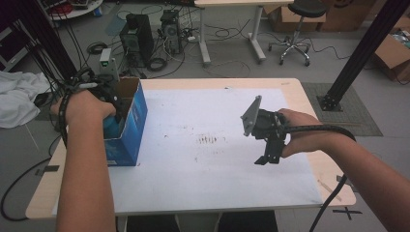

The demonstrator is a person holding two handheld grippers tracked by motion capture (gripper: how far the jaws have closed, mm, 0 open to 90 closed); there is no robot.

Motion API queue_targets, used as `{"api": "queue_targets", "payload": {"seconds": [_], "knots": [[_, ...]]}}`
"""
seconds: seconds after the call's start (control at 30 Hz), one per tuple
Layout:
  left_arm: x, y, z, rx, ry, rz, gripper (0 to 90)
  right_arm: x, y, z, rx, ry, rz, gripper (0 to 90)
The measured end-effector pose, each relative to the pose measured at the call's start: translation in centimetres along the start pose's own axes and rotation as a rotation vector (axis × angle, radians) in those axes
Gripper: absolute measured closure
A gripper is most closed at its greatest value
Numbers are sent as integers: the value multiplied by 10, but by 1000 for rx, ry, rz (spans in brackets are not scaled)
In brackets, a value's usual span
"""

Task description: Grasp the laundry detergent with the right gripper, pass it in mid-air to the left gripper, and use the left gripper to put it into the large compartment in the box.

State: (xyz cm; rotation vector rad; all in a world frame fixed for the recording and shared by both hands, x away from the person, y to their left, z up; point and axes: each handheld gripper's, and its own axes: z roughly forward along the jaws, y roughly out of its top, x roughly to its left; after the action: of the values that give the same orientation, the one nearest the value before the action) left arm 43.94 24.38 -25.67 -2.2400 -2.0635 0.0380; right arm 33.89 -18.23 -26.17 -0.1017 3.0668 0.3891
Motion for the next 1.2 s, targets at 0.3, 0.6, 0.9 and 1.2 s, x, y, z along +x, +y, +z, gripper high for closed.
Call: {"api": "queue_targets", "payload": {"seconds": [0.3, 0.6, 0.9, 1.2], "knots": [[1, 2, 14, 11, 1, 7, 378, 0, -1, 1, 2, 2, 0, 0], [1, 2, 27, 5, 0, 1, 378, 0, 0, 3, -5, 7, 0, 0], [0, 2, 29, -11, 0, -4, 376, -1, -1, 4, -4, 5, 3, 4], [0, -1, 29, -41, -3, -4, 375, -1, 0, 4, -12, 1, 1, 8]]}}
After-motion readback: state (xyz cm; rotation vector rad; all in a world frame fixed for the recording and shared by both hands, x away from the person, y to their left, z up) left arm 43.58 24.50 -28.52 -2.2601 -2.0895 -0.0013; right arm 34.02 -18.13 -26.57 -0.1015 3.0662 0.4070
